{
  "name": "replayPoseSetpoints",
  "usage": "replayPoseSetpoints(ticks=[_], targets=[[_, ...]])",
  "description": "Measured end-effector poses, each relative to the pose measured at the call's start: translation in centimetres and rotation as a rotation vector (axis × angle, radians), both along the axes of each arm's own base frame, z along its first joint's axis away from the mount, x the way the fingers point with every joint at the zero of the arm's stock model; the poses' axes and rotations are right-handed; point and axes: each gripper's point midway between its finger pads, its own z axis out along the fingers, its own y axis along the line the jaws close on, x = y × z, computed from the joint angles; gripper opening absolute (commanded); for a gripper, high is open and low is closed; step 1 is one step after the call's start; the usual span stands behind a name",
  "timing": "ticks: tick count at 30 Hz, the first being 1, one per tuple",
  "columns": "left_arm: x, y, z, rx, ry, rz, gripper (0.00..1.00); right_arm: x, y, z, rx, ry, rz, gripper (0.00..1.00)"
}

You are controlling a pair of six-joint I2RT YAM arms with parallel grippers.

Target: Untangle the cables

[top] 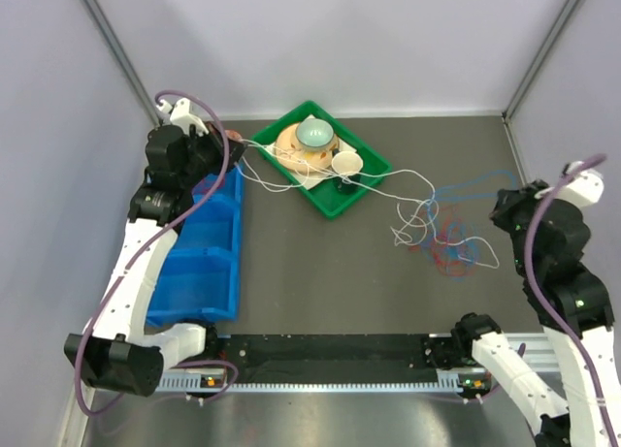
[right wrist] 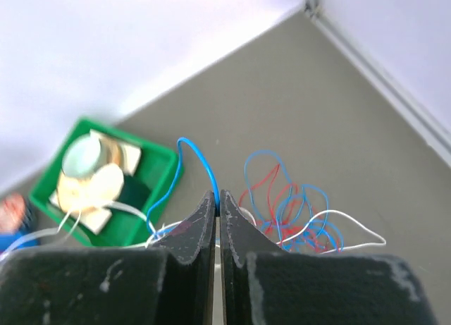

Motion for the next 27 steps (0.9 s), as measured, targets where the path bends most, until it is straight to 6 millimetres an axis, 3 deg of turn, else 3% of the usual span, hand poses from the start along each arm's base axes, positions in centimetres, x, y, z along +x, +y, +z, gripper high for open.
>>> replayPoseSetpoints(ticks=[8,12,15,17,21,25,27], targets=[[-0.1,0.8,-0.8,0.056,0.023,0.021,0.0,-2.9,-3.4,6.6,0.017,-0.17,-0.153,0.0],[0.5,1.2,-2.7,0.077,0.082,0.05,0.0,-3.3,-4.0,6.9,0.003,-0.175,-0.18,0.0],[0.9,1.5,-4.6,0.097,0.146,0.062,0.0,-2.8,-3.7,5.9,-0.011,-0.138,-0.169,0.0],[0.9,1.6,-5.6,0.106,0.179,0.063,0.0,-1.6,-2.9,3.9,-0.018,-0.082,-0.145,0.0],[0.3,1.3,-4.9,0.1,0.162,0.043,0.0,1.8,-0.8,-3.9,-0.039,0.141,-0.086,0.0],[-0.9,0.5,-1.8,0.074,0.086,-0.012,0.0,3.6,1.2,-13.3,-0.045,0.4,-0.024,0.0],[-1.6,0.0,0.7,0.056,0.019,-0.046,0.0,3.4,1.7,-16.6,-0.042,0.486,-0.009,0.0]])
